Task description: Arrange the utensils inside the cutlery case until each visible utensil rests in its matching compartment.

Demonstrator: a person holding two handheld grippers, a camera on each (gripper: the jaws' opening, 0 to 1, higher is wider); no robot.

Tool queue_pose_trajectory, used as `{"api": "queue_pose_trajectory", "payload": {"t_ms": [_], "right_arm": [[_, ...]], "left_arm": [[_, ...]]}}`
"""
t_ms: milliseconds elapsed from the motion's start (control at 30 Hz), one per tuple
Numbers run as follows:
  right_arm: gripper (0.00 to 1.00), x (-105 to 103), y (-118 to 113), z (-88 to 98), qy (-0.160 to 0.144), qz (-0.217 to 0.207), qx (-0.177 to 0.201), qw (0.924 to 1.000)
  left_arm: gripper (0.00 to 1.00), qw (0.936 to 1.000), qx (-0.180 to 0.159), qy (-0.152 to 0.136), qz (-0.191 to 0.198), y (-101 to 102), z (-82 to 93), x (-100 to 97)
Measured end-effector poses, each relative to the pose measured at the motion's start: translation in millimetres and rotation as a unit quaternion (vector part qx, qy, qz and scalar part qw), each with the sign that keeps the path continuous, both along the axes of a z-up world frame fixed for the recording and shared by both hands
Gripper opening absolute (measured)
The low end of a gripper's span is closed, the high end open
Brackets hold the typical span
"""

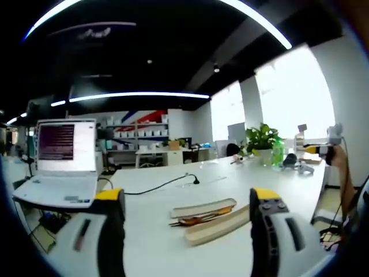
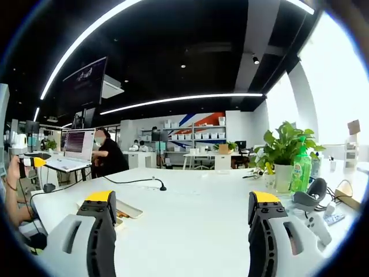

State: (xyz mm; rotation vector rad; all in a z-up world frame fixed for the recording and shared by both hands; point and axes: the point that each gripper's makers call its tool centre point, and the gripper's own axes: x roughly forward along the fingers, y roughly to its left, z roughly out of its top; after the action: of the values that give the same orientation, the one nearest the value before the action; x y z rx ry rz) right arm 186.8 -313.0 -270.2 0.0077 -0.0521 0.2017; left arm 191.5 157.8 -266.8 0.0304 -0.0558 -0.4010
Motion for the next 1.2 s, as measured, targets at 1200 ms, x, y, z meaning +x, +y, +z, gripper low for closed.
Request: {"api": "queue_pose_trajectory", "payload": {"t_ms": [1200], "right_arm": [[0.99,1,6,-8.2,0.018,0.004,0.0,0.9998]], "left_arm": [[0.91,0.9994,-0.02,-0.007,-0.027,-14,3.2,-2.7]]}}
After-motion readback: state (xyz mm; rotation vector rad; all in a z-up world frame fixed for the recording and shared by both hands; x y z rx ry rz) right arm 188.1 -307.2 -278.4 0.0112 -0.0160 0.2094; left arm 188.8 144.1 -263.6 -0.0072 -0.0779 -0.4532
